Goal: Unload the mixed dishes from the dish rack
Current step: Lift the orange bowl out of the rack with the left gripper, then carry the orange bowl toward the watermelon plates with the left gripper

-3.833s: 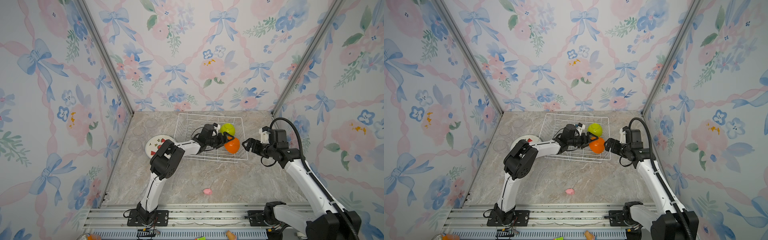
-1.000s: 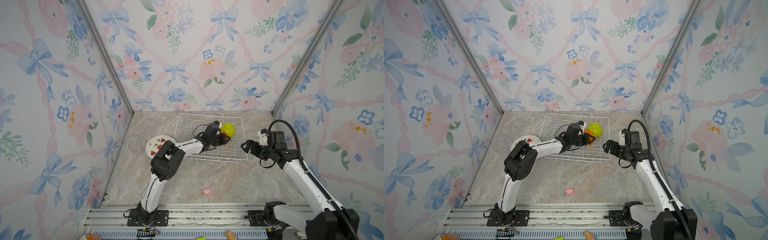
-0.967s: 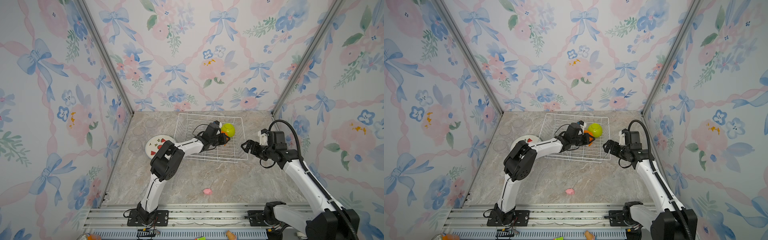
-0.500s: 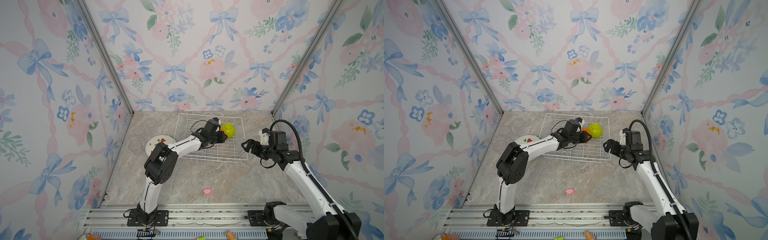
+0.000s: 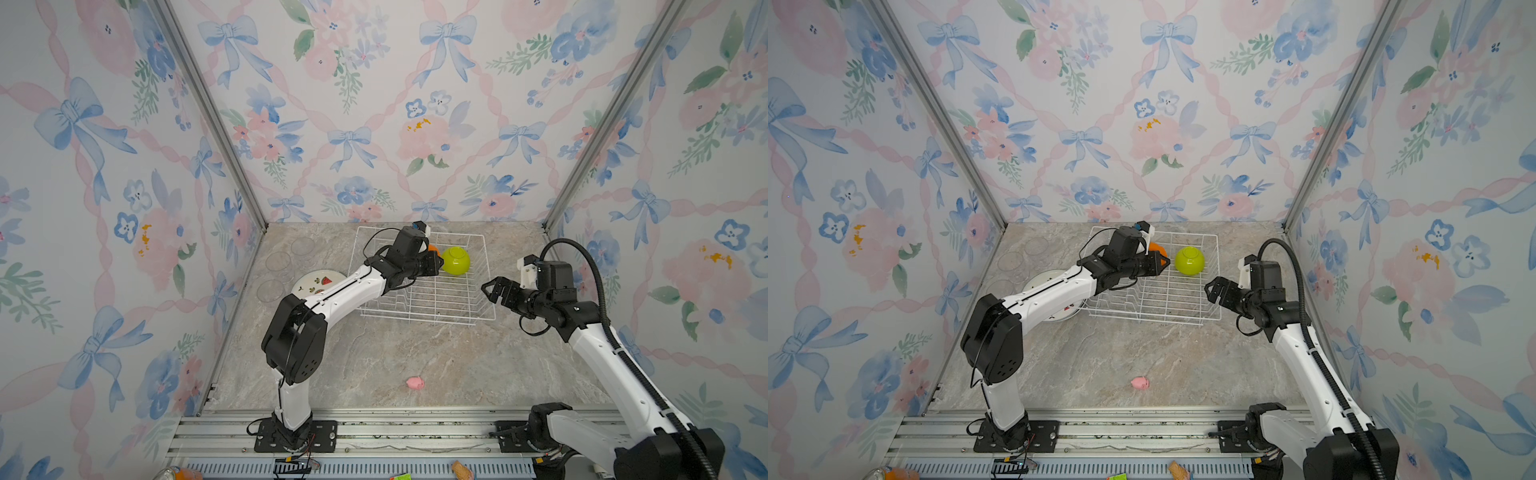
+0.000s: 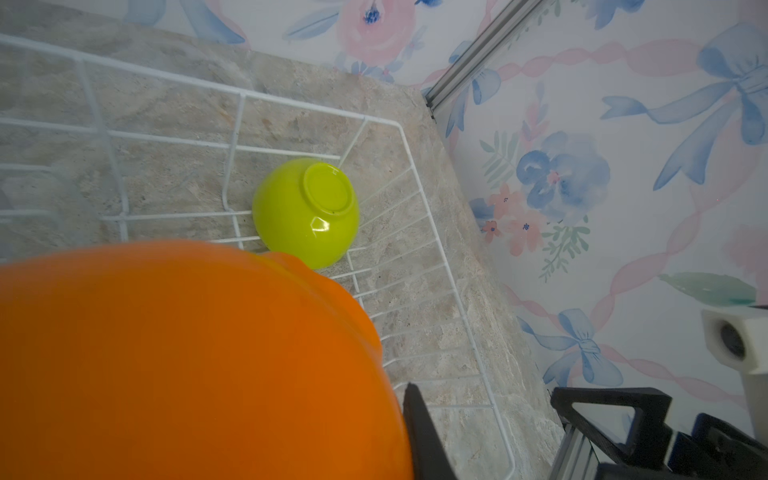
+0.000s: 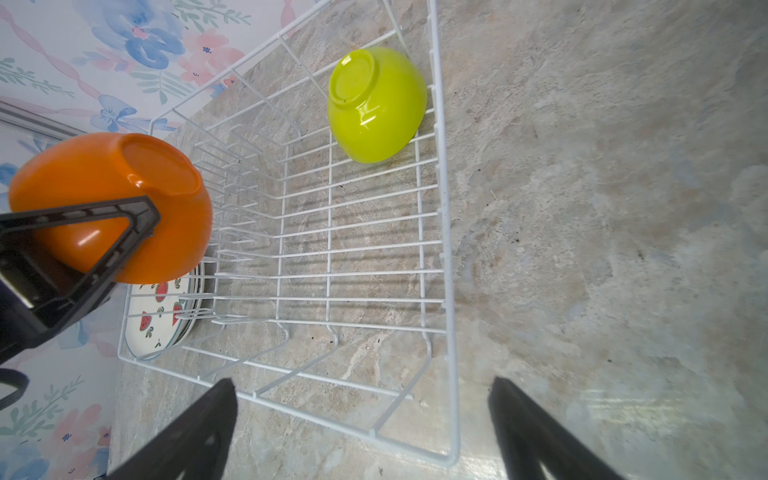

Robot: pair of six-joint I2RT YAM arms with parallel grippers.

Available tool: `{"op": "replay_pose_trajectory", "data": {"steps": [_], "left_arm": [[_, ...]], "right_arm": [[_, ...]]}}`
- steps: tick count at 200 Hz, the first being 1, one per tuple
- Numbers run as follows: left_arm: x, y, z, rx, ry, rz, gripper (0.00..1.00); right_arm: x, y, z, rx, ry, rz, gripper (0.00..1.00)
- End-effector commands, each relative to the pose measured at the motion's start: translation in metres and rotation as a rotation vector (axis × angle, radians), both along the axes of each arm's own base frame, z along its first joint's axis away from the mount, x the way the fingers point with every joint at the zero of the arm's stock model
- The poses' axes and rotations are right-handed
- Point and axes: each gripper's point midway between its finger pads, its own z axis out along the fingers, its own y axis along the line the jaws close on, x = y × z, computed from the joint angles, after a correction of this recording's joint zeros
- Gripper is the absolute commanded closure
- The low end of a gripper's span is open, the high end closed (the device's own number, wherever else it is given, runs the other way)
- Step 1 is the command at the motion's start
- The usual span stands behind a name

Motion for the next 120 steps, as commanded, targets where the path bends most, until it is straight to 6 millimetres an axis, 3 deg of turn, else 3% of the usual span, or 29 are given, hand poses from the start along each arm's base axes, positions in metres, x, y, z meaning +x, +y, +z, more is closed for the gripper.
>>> {"op": "replay_pose_trajectory", "data": {"steps": [1, 40, 120], "left_arm": [[-0.001, 0.026, 0.031, -0.011, -0.063, 0.026, 1.00], [-0.005, 0.080, 0.047, -0.002, -0.076, 0.116, 1.00], [-0.029, 0.236, 0.040, 0.130, -0.045, 0.461, 1.00]], "right_arm": [[0.004, 0.004, 0.014, 0.015, -0.043, 0.004, 0.03], [0.008, 0.008, 0.019, 0.007, -0.059, 0.020, 0.03], [0.010, -0.003, 0.006, -0.079, -0.041, -0.011, 0.03]]}}
